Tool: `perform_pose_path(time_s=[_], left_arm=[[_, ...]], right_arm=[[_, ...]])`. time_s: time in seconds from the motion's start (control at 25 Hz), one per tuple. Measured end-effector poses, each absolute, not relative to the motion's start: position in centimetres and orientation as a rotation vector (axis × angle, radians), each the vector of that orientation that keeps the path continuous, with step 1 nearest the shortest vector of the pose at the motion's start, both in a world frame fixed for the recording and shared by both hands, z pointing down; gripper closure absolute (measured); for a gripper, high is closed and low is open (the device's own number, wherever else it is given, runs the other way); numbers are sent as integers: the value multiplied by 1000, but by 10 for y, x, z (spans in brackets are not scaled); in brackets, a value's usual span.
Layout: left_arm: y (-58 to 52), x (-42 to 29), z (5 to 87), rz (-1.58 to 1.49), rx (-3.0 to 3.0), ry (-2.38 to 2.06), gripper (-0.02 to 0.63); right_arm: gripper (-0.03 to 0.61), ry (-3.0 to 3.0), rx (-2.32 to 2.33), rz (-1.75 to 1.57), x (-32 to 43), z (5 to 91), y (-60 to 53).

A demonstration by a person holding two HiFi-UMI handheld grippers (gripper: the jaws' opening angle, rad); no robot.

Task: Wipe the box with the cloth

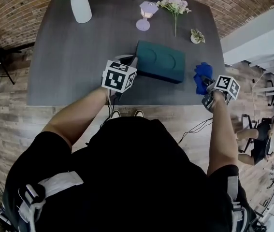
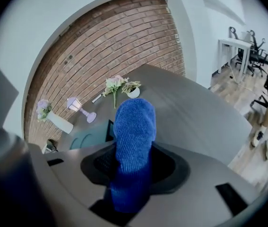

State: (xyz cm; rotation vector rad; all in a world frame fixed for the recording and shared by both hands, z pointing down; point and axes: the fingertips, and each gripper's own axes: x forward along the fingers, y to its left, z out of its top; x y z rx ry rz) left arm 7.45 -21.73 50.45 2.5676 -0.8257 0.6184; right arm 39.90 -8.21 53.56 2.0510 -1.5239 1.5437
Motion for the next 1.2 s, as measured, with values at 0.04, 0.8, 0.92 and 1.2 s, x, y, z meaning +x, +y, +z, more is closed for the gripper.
perform_pose_path(time_s=[0.04, 0.8, 0.92, 1.2], left_arm=[[-217, 74, 506, 621, 2565, -827, 604], [-225, -58, 519, 583, 2381, -1125, 604], [-227, -66, 522, 591, 2377, -1124, 604], [-227, -14, 515, 610, 2489, -959, 604]], right_arm=[[417, -1547, 2052, 1537, 396, 532, -86], [414, -2200, 1347, 1429, 64, 491, -201], [414, -2162, 1357, 1407, 66, 498, -197], [414, -1905, 1703, 1410, 184, 524, -163]])
